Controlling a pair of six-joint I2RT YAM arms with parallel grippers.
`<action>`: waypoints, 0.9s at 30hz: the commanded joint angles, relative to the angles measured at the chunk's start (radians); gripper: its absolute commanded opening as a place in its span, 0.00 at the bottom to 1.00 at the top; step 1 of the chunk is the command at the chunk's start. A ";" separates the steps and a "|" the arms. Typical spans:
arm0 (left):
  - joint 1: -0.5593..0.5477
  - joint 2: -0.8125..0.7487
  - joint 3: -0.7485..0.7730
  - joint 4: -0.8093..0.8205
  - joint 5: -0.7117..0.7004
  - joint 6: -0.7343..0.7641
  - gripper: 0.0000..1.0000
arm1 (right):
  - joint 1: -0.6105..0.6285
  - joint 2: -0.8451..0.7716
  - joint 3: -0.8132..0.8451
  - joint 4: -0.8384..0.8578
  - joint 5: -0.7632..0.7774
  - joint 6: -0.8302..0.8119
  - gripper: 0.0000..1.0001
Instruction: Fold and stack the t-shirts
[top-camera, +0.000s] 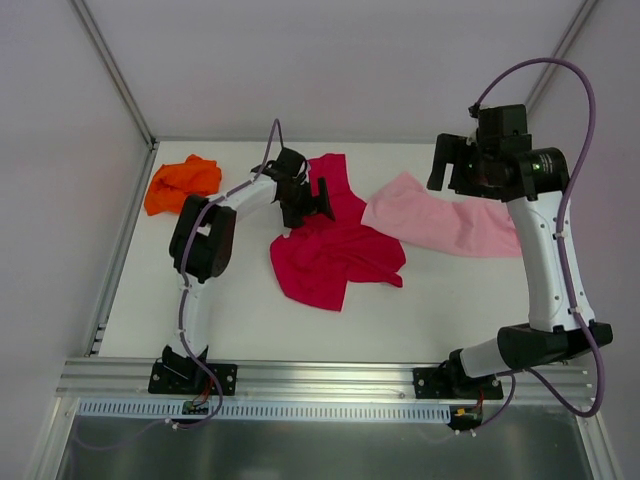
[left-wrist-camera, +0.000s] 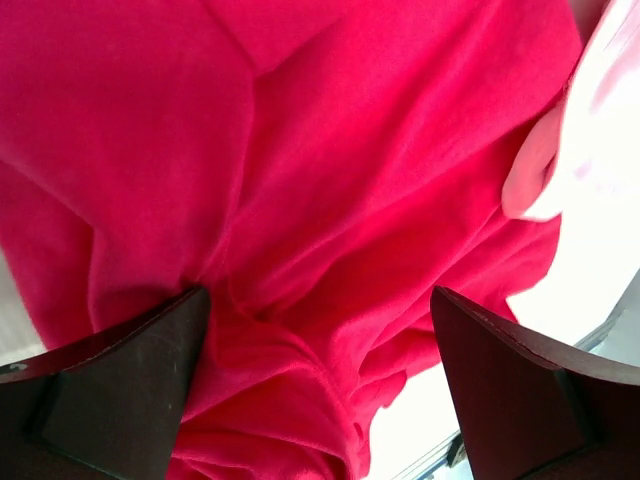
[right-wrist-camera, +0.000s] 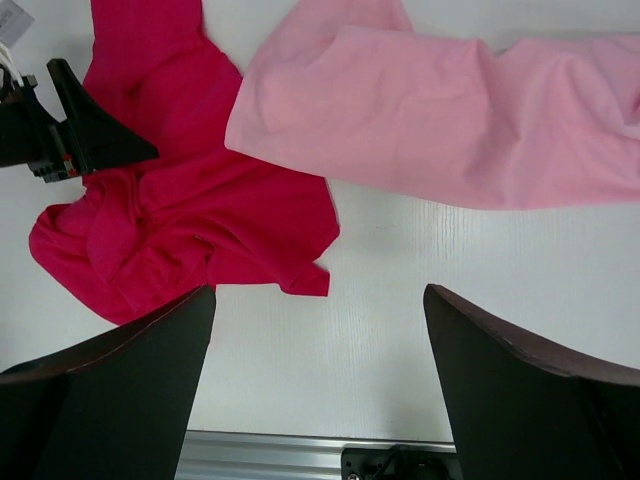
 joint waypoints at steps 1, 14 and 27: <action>-0.003 -0.116 -0.119 -0.058 -0.026 -0.038 0.95 | 0.004 -0.027 0.031 -0.028 0.026 -0.008 0.91; -0.049 -0.539 -0.518 -0.182 -0.054 0.008 0.96 | 0.004 0.039 -0.020 0.055 -0.023 0.009 0.91; -0.066 -0.372 -0.149 -0.238 -0.252 0.061 0.98 | 0.009 0.064 -0.116 0.093 -0.144 0.040 0.91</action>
